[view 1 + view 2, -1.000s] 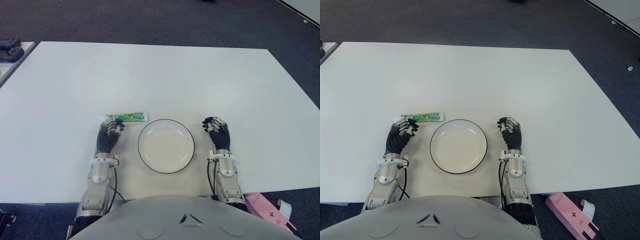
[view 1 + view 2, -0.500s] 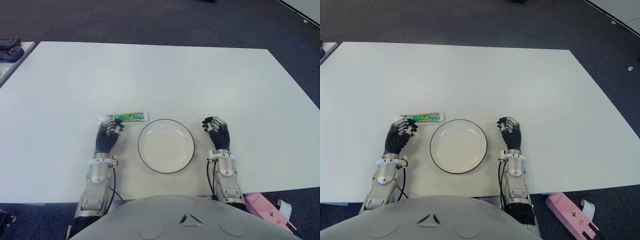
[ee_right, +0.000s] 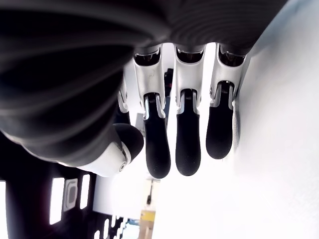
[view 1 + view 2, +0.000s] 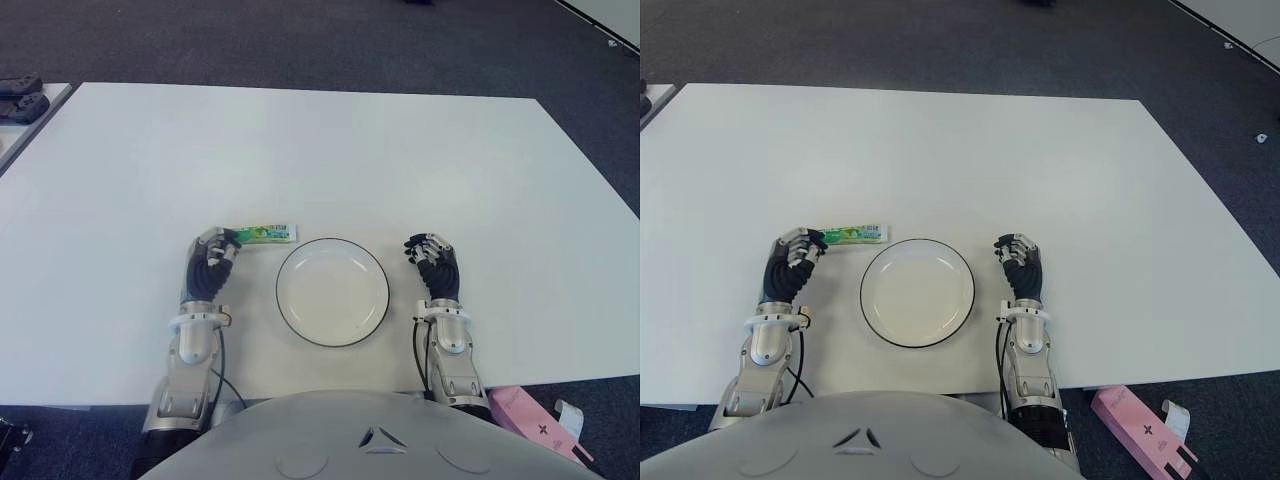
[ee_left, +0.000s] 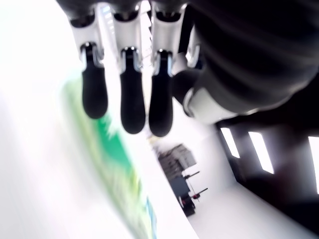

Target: Put the toothpaste on the table into the plate.

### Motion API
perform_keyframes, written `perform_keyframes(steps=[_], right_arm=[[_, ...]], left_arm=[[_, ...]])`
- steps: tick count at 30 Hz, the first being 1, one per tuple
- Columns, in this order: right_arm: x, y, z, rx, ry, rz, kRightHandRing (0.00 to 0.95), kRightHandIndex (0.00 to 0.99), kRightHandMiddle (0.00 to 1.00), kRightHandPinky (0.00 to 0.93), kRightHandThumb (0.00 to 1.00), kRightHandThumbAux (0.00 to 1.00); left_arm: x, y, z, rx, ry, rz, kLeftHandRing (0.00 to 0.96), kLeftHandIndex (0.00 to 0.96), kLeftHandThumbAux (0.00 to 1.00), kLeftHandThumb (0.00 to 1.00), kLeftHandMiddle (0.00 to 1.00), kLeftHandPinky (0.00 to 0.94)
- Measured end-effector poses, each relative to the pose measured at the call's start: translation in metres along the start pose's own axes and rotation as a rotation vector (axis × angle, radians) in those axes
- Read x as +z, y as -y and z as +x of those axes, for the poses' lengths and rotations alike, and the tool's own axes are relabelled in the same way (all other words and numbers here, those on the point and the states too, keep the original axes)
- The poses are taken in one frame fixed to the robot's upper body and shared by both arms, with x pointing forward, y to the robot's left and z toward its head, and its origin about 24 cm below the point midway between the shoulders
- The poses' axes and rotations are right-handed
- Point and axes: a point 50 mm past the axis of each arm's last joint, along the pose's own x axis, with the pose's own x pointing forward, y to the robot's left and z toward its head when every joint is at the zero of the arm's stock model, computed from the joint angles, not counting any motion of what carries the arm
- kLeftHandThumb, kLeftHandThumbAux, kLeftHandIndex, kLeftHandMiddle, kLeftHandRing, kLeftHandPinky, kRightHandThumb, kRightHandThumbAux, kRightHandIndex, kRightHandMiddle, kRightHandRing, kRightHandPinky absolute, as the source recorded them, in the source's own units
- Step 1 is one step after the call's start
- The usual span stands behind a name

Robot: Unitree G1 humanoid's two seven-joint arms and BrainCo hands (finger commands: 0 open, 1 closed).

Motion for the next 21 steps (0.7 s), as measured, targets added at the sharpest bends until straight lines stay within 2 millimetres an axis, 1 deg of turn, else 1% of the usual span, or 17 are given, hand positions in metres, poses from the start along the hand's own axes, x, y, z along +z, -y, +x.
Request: perform_keyframes(steps=[3,4,5,8,9,10,11,12,14,16,17,18,20,21], right_arm=[[0.0,0.0,0.0,0.0,0.0,0.0,0.49,0.428,0.503,0.49,0.707,0.727],[0.0,0.0,0.0,0.0,0.0,0.0,0.491,0.428,0.504,0.491,0.707,0.727],[0.0,0.0,0.0,0.001,0.0,0.001,0.491,0.428,0.504,0.491,0.707,0.727],[0.0,-0.001,0.001,-0.001,0.002,0.004,0.492,0.428,0.505,0.491,0.707,0.727],[0.0,-0.001,0.001,-0.002,0.003,0.006,0.492,0.428,0.505,0.491,0.707,0.727],[0.0,-0.001,0.001,-0.002,0.005,0.007,0.492,0.428,0.505,0.491,0.707,0.727],[0.0,-0.002,0.001,-0.002,0.006,0.008,0.492,0.428,0.504,0.49,0.707,0.727],[0.0,-0.002,0.001,-0.002,0.006,0.009,0.492,0.428,0.504,0.49,0.707,0.727],[0.0,-0.002,0.001,-0.004,0.006,0.009,0.492,0.428,0.503,0.489,0.707,0.727],[0.0,-0.002,0.001,-0.006,0.006,0.009,0.492,0.428,0.503,0.489,0.707,0.727],[0.0,-0.002,0.001,-0.007,0.005,0.009,0.492,0.428,0.502,0.49,0.707,0.727],[0.0,-0.002,0.001,-0.008,0.005,0.009,0.492,0.428,0.502,0.49,0.707,0.727],[-0.001,-0.002,0.001,-0.011,0.005,0.009,0.492,0.428,0.502,0.49,0.707,0.727],[-0.001,-0.002,0.001,-0.012,0.005,0.009,0.492,0.428,0.502,0.49,0.708,0.727]], left_arm=[[0.007,-0.008,0.009,0.037,0.061,0.112,0.544,0.431,0.721,0.706,0.535,0.542],[0.009,-0.01,0.012,0.05,0.082,0.145,0.525,0.431,0.72,0.706,0.523,0.512],[0.012,-0.012,0.014,0.061,0.101,0.173,0.518,0.43,0.72,0.706,0.519,0.501],[0.02,-0.017,0.021,0.078,0.16,0.26,0.461,0.424,0.713,0.697,0.461,0.437],[0.022,-0.018,0.023,0.078,0.175,0.281,0.452,0.423,0.712,0.696,0.452,0.43],[0.024,-0.02,0.025,0.077,0.191,0.302,0.426,0.421,0.709,0.694,0.42,0.412],[0.025,-0.021,0.027,0.072,0.206,0.329,0.396,0.378,0.627,0.616,0.384,0.394],[0.026,-0.022,0.028,0.062,0.215,0.349,0.385,0.362,0.598,0.587,0.371,0.387],[0.026,-0.025,0.031,0.028,0.228,0.407,0.339,0.276,0.494,0.533,0.321,0.346],[0.025,-0.026,0.033,-0.008,0.228,0.459,0.31,0.23,0.445,0.518,0.289,0.32],[0.025,-0.026,0.035,-0.029,0.224,0.485,0.279,0.185,0.403,0.523,0.253,0.297],[0.024,-0.026,0.036,-0.05,0.218,0.51,0.268,0.169,0.387,0.525,0.24,0.289],[0.023,-0.026,0.039,-0.095,0.206,0.557,0.225,0.094,0.33,0.537,0.19,0.257],[0.023,-0.026,0.04,-0.11,0.2,0.575,0.216,0.075,0.318,0.54,0.18,0.249]])
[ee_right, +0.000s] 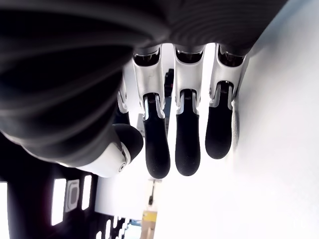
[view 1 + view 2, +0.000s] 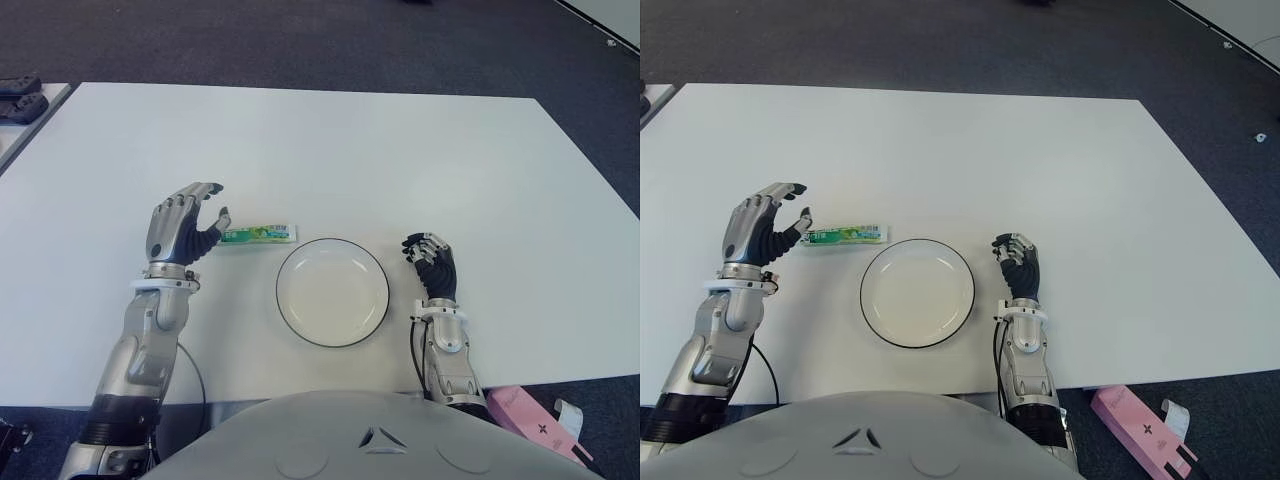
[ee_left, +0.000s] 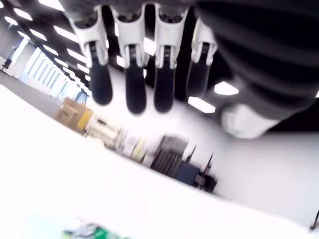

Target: Put the toothpaste on the table into the plate.

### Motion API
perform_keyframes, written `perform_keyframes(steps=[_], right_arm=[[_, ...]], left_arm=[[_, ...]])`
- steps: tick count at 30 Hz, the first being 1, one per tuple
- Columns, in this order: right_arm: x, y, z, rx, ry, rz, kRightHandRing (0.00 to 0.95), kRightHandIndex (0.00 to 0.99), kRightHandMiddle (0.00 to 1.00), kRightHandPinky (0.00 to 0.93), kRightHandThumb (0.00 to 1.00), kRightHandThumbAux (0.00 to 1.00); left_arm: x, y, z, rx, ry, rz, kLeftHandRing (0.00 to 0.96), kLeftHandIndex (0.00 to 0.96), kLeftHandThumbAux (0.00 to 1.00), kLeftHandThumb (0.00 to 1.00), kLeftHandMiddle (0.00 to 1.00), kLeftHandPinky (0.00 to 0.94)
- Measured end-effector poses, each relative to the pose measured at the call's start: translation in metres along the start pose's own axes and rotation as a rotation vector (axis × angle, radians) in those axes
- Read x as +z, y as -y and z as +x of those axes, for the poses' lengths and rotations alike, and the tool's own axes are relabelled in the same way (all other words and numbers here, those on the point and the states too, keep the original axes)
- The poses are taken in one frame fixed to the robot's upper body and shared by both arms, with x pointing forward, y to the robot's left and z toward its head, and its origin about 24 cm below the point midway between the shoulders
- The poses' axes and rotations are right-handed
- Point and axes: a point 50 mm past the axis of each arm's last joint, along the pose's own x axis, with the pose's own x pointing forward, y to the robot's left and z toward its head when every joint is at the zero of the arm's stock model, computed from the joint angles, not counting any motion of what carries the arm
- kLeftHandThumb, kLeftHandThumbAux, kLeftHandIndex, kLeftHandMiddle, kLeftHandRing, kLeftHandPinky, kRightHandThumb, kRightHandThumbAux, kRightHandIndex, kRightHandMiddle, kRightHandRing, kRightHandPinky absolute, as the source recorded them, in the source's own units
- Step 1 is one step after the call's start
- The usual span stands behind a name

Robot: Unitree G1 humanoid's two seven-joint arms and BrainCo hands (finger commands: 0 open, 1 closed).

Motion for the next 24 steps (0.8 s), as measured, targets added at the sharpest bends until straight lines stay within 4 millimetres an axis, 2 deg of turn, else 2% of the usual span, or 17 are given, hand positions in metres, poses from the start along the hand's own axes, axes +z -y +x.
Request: perform_keyframes(steps=[4,10,15,24], right_arm=[[0.0,0.0,0.0,-0.001,0.002,0.001,0.492,0.428,0.503,0.49,0.707,0.727],[0.0,0.0,0.0,0.0,0.003,0.001,0.494,0.428,0.504,0.491,0.707,0.727],[0.0,0.0,-0.001,0.001,0.003,0.002,0.494,0.428,0.503,0.495,0.707,0.727],[0.0,0.0,-0.003,-0.001,0.005,0.005,0.494,0.429,0.504,0.494,0.707,0.727]], left_arm=[[-0.001,0.001,0.002,-0.07,-0.006,0.067,0.138,0.015,0.243,0.553,0.112,0.163],[0.006,0.001,0.01,-0.133,0.032,0.164,0.021,0.001,0.187,0.535,0.018,0.062],[0.01,-0.001,0.019,-0.144,0.089,0.247,0.003,0.0,0.155,0.525,0.003,0.016],[0.0,0.012,0.025,-0.226,0.151,0.345,0.0,0.0,0.098,0.503,0.0,0.0]])
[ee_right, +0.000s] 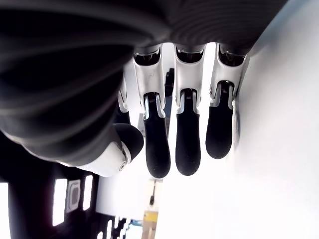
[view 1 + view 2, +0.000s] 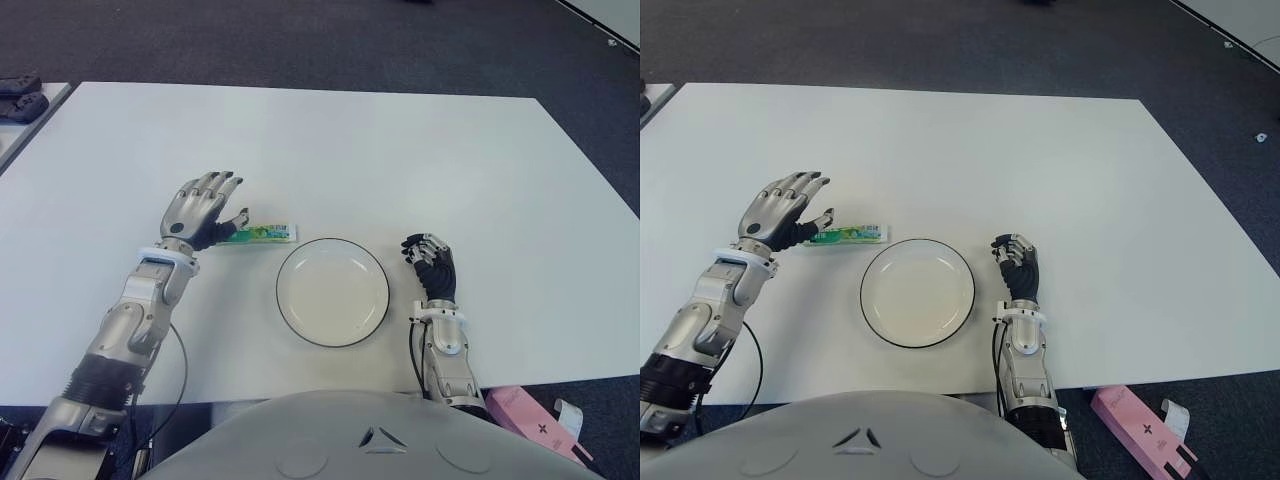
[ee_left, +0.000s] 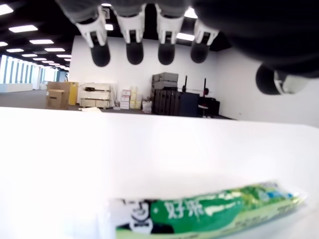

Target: Put the toothpaste on the table into the plate.

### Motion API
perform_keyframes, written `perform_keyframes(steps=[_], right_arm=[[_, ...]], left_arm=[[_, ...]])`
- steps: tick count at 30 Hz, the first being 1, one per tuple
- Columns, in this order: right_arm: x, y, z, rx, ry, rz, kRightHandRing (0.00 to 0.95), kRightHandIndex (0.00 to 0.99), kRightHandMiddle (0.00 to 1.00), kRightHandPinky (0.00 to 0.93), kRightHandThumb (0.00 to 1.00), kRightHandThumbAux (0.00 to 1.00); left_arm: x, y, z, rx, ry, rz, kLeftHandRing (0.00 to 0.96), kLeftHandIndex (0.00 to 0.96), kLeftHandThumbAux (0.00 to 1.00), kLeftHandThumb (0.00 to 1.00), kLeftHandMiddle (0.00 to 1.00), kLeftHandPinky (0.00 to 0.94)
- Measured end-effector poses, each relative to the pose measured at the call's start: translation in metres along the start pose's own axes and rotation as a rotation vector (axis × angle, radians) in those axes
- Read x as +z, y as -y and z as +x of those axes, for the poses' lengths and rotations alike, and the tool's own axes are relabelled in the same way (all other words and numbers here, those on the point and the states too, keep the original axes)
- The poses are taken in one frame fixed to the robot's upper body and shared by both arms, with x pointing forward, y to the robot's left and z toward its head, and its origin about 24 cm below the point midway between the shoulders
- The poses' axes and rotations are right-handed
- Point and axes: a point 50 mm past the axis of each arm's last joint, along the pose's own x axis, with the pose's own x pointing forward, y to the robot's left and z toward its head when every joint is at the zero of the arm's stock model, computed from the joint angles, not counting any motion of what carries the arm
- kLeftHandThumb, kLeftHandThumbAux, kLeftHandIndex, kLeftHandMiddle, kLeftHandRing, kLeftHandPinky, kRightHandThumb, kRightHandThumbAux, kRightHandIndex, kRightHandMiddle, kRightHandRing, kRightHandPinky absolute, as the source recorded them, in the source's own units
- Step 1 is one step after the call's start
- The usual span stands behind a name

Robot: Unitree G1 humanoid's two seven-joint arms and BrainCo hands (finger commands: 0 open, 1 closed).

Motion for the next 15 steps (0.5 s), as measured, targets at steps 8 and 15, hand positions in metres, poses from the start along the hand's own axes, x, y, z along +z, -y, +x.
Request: perform_keyframes(steps=[8,15], right_arm=[[0.0,0.001,-0.001,-0.004,-0.002,0.0,0.495,0.428,0.504,0.494,0.707,0.727],[-0.001,0.002,-0.002,-0.006,-0.004,0.001,0.493,0.428,0.503,0.492,0.707,0.727]], left_arm=[[-0.001,0.014,0.0,-0.104,0.084,0.071,0.0,0.0,0.094,0.507,0.0,0.0],[0.0,0.027,0.001,-0.199,0.128,0.108,0.0,0.0,0.071,0.521,0.0,0.0]])
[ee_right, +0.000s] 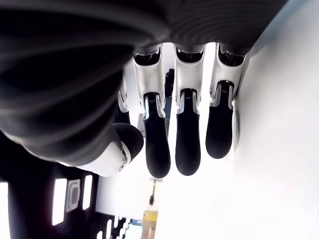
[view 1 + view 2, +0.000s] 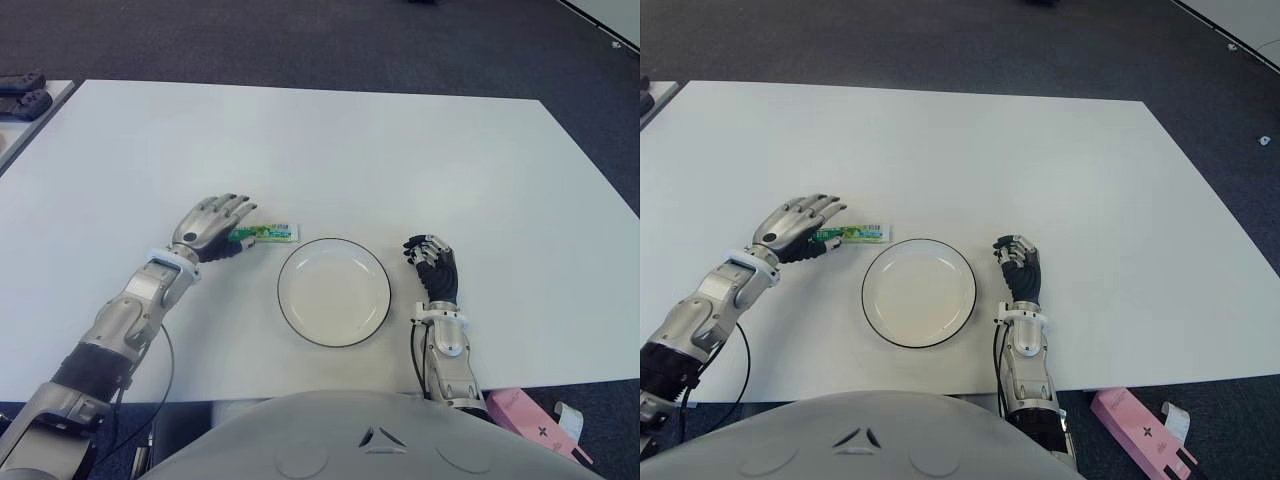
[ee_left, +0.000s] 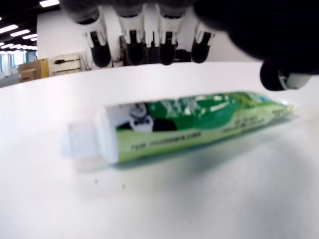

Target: Put the toothpaste on the table into the plate.

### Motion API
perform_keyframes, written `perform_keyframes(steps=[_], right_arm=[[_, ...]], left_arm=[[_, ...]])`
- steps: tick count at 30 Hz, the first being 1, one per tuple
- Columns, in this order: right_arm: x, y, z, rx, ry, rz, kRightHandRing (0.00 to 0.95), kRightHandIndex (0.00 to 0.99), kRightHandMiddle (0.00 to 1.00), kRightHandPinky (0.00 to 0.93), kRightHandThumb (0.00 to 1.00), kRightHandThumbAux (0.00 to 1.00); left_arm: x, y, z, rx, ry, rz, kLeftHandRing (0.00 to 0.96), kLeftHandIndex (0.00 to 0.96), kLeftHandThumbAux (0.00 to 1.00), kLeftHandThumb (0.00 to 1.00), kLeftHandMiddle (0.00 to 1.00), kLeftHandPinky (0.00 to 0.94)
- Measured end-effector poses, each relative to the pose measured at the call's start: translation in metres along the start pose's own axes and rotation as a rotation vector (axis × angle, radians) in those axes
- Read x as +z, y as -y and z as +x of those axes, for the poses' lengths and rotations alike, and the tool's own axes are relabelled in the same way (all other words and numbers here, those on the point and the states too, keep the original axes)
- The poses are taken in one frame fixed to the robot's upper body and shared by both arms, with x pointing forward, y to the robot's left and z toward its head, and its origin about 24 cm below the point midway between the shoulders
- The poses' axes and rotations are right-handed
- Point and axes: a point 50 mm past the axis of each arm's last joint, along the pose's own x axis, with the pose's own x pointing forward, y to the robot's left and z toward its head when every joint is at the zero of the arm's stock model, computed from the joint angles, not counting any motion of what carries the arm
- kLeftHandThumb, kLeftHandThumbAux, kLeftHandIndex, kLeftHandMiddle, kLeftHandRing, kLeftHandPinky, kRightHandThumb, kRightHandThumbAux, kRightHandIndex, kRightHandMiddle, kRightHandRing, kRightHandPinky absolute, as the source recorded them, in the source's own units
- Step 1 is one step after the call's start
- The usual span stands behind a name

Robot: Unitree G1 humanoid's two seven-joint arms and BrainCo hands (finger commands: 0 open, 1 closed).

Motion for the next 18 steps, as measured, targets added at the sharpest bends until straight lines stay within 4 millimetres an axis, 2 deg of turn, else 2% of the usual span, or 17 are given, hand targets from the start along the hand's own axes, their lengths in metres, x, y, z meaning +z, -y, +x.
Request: perform_keyframes(steps=[6,13,18], right_arm=[[0.0,0.001,-0.001,-0.001,0.001,-0.001,0.493,0.428,0.503,0.494,0.707,0.727],[0.0,0.002,-0.003,-0.005,-0.001,-0.004,0.495,0.428,0.504,0.494,0.707,0.727],[0.0,0.003,-0.005,-0.007,-0.002,-0.005,0.495,0.428,0.504,0.495,0.707,0.727]], left_arm=[[0.002,0.004,0.003,-0.031,0.033,0.011,0.0,0.0,0.035,0.531,0.0,0.0],[0.004,0.019,0.007,-0.104,0.074,0.023,0.0,0.0,0.008,0.539,0.0,0.0],[0.003,0.019,0.009,-0.118,0.093,0.039,0.0,0.0,0.001,0.536,0.0,0.0]])
